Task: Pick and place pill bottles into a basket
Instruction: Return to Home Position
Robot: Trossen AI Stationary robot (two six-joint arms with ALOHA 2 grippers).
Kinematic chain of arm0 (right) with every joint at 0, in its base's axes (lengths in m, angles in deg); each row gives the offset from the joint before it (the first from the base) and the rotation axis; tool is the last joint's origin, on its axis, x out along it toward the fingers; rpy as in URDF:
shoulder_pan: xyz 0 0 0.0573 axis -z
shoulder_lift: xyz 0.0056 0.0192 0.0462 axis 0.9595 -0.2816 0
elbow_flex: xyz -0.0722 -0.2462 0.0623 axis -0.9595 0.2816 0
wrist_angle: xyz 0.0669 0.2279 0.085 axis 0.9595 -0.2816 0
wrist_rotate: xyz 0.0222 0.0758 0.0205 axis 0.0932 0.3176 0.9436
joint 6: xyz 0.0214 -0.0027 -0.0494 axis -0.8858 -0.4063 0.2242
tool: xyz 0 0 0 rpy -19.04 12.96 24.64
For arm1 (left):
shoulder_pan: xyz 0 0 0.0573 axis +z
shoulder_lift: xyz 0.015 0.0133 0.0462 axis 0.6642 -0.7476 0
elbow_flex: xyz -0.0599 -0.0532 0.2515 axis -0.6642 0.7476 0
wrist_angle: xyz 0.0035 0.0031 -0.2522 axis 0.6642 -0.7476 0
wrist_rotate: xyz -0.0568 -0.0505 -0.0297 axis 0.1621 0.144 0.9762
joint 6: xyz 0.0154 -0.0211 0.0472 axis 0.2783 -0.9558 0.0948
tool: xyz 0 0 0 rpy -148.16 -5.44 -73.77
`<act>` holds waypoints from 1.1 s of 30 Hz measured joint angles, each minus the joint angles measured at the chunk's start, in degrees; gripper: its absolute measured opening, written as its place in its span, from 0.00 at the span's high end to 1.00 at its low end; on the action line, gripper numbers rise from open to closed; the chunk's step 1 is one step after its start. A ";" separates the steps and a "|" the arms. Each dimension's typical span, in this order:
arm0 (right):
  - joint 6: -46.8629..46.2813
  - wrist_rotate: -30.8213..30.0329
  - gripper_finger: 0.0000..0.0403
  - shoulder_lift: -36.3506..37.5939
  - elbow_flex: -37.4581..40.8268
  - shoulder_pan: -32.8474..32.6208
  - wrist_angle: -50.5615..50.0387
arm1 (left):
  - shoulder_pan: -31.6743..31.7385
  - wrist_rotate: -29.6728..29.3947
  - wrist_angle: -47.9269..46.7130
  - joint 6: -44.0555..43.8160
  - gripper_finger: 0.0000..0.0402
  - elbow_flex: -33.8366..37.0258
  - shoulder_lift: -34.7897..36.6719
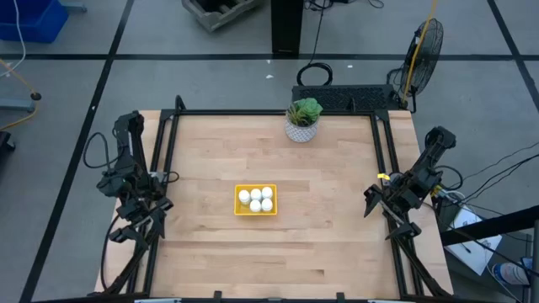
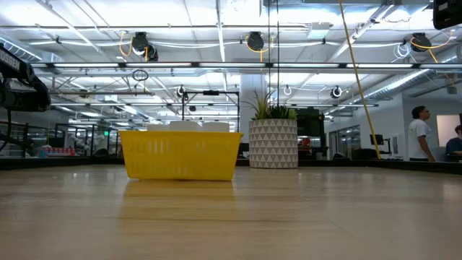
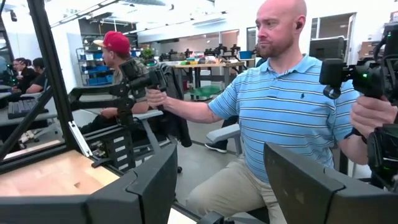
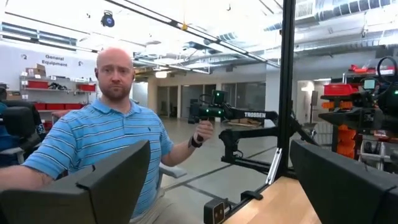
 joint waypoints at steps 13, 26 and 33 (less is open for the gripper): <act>-1.44 0.22 0.06 3.16 -0.76 -0.07 -6.80 | -0.02 -10.78 -1.56 -2.60 0.40 -0.02 0.39; -3.54 0.24 0.06 3.16 -0.76 -0.07 -6.80 | -0.07 20.97 4.37 5.01 0.40 4.65 0.75; -3.54 0.24 0.06 3.16 -0.76 -0.07 -6.80 | -0.02 26.53 8.75 6.50 0.40 9.79 1.44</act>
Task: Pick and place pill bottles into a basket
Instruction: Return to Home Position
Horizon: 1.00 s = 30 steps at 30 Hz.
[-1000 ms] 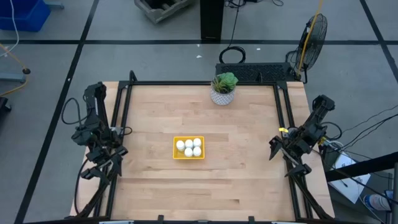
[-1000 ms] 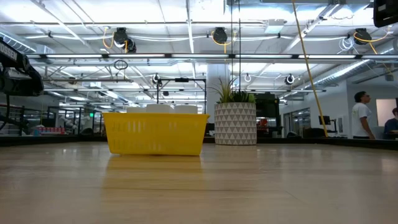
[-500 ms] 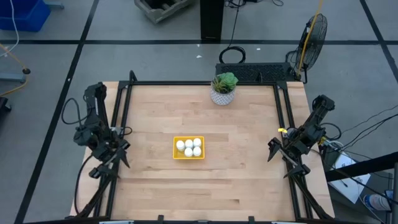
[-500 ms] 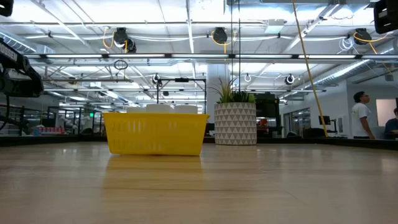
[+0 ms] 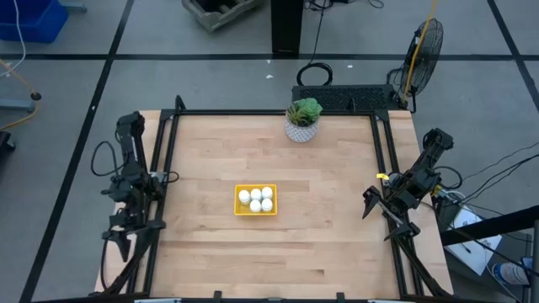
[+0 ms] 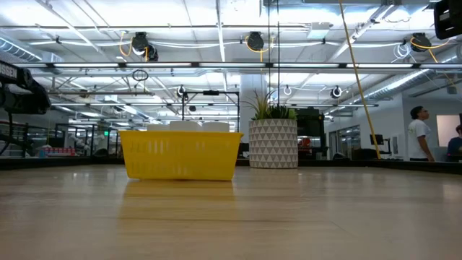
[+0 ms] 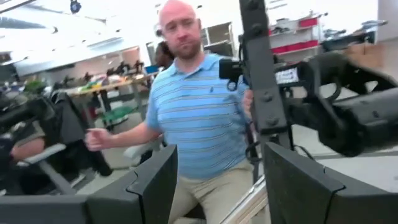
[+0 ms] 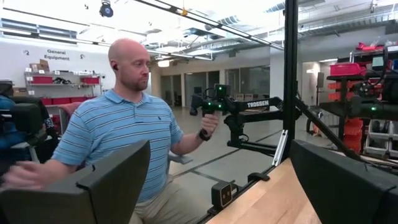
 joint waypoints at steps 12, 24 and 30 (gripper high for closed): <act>0.00 0.00 0.06 -0.02 0.00 0.01 -0.02 | 6.11 -22.98 0.49 -1.53 0.40 0.00 0.04; 0.00 0.00 0.06 -0.02 0.00 0.01 -0.02 | 33.15 -26.37 -1.31 -5.63 0.40 0.00 -0.01; 0.00 0.00 0.06 -0.02 0.00 0.01 -0.02 | 50.23 -9.38 -3.76 -8.05 0.40 0.00 0.00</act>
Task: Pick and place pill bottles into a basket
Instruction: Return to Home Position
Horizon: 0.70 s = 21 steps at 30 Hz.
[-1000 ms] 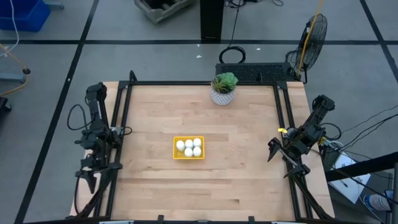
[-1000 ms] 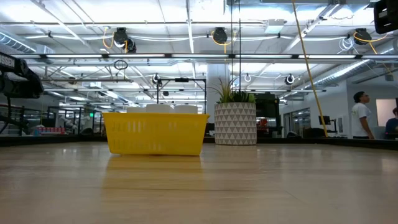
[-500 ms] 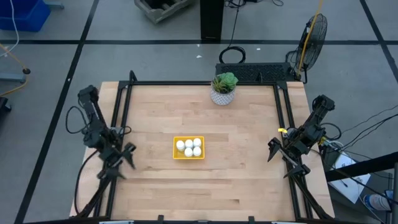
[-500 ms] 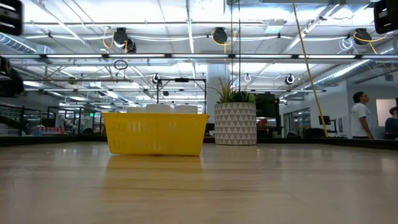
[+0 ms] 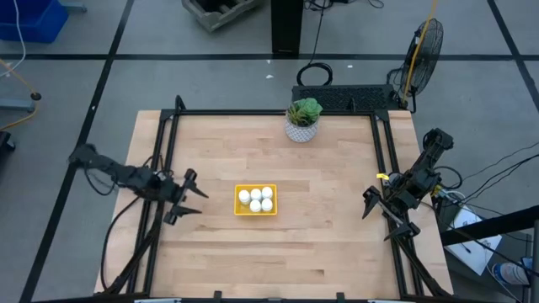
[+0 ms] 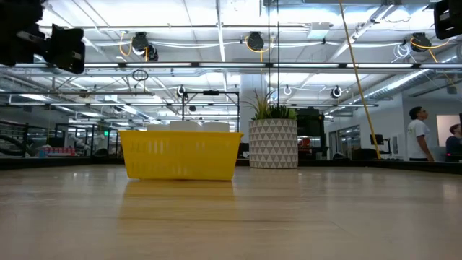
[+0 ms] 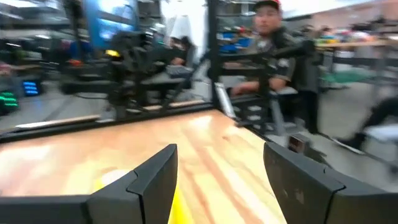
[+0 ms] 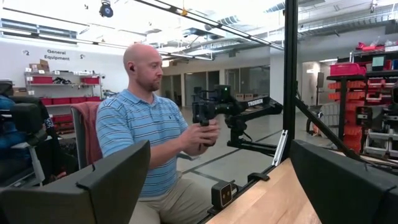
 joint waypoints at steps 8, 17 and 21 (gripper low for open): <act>0.00 0.00 0.06 0.02 0.00 0.00 0.00 | 14.95 28.99 -2.43 -1.55 0.40 0.00 0.00; 0.00 0.00 0.06 0.01 0.00 0.00 0.00 | 23.77 19.35 -2.77 -3.51 0.40 -0.04 1.95; 0.00 0.00 0.06 0.00 0.02 0.00 0.00 | 24.98 9.18 -1.51 -8.67 0.40 -0.04 1.95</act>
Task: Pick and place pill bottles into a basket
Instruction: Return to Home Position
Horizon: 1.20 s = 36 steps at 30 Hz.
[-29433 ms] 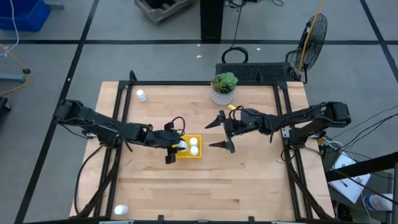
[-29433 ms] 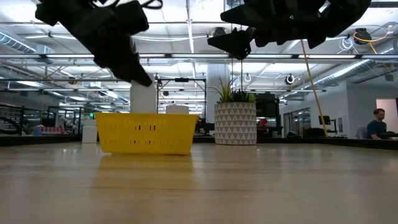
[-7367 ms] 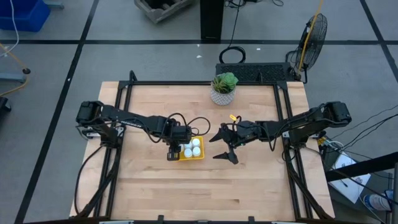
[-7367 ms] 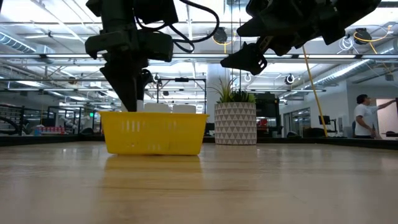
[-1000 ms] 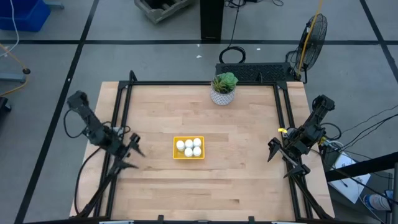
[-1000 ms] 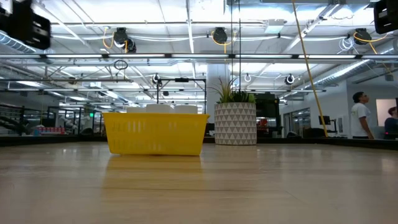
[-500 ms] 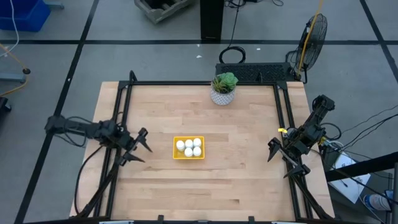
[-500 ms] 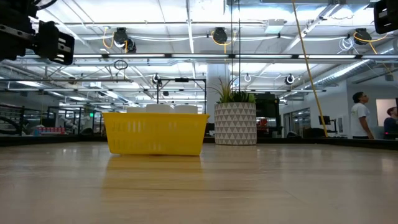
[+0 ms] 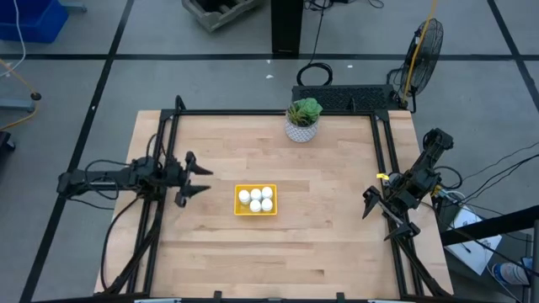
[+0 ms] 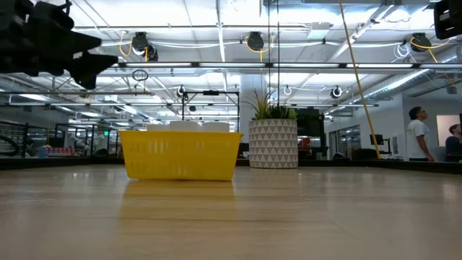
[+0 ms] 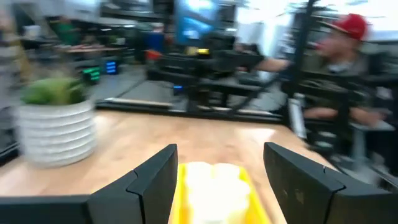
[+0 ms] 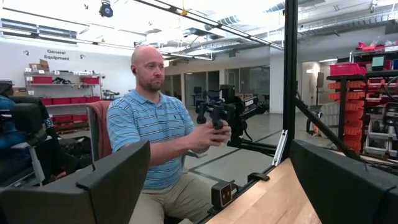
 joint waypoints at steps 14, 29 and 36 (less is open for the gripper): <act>0.00 0.00 0.06 0.00 0.00 0.00 0.00 | 0.24 -4.66 -0.04 -2.47 0.40 0.00 -0.07; 0.00 0.00 0.06 0.01 -0.02 0.00 0.00 | -1.28 -4.86 3.66 -2.16 0.40 -0.03 5.49; 0.00 0.00 0.06 0.02 -0.01 0.09 0.00 | -1.91 -4.83 3.41 -2.13 0.40 0.00 5.60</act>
